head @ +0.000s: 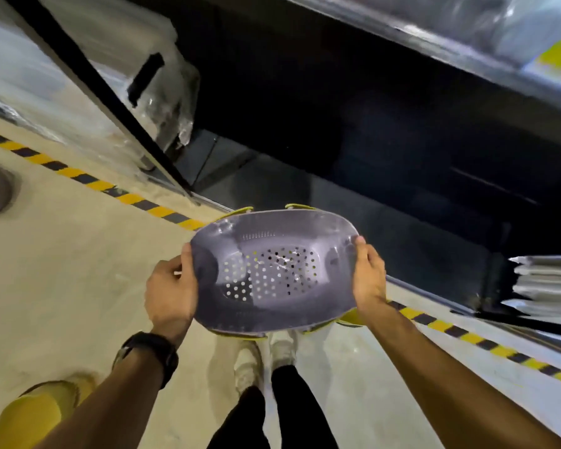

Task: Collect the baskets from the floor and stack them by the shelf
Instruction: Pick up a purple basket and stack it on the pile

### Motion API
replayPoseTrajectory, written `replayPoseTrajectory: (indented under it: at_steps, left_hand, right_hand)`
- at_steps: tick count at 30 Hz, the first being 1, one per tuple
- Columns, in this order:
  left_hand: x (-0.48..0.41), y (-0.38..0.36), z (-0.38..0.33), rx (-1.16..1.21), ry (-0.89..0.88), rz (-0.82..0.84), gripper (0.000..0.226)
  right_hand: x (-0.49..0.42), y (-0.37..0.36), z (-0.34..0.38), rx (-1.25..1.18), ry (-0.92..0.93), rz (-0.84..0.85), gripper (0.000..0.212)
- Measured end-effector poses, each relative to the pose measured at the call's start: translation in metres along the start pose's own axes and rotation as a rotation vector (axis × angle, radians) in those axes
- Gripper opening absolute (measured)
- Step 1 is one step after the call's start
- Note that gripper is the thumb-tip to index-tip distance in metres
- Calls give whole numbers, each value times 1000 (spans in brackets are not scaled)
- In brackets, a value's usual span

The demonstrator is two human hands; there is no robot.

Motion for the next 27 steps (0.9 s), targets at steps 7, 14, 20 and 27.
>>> replayPoseTrajectory:
  at_steps: [7,14,20,27]
  left_hand:
    - [22,-69,-40,-123,-147,166,62]
    - [65,-138,-64,-225,-204,214,62]
    - [105,-197,-72,-212,-205,234,64]
    - [113,-235,-64,-200,-216,243,59]
  right_hand:
    - [15,71,-80,-277,-63,-148,37]
    - [24,139,-143,-376,-107,-204,38]
    - [15,198,-177,-393,-104,-198,26]
    - [-7,217,-207,-405,-88,-169,38]
Point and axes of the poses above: each hand's wrist, its own x-axis away from the middle knuckle, its own y-axis out of the back of the hand, z = x × y, the point moved 8 cm from there along -x, towards the middle knuckle, and after that the axes turned 13 degrees about z, right-handed, at the moved point
